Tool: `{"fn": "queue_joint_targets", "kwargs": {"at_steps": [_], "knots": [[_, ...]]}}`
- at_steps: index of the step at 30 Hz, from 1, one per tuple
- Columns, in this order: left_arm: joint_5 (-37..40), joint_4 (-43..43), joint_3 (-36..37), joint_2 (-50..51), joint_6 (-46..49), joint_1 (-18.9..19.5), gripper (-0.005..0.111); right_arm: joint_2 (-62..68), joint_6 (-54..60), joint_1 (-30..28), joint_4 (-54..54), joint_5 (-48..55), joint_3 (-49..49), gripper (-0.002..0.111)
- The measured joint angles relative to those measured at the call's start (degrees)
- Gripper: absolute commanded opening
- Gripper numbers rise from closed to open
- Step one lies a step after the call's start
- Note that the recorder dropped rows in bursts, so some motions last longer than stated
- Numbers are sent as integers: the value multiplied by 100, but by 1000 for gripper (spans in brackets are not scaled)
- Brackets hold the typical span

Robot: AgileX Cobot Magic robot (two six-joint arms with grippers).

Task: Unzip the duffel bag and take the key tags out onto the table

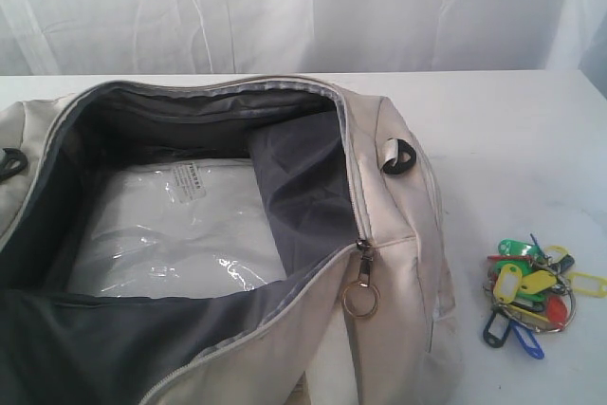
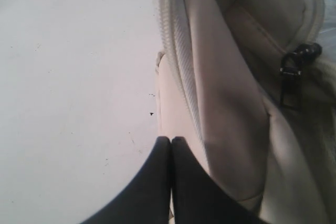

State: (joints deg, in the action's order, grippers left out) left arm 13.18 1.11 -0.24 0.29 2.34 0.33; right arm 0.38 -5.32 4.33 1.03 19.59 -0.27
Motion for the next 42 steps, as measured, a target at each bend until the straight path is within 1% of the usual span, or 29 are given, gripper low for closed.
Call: {"fn": "queue_joint_targets", "kwargs": {"at_steps": [7,42], "knots": [[0,0,0,0,0,-11,0,0,0,163,0,0,0,0],[0,0,0,0,0,-11,0,0,0,163,-10,0,0,0]]}}
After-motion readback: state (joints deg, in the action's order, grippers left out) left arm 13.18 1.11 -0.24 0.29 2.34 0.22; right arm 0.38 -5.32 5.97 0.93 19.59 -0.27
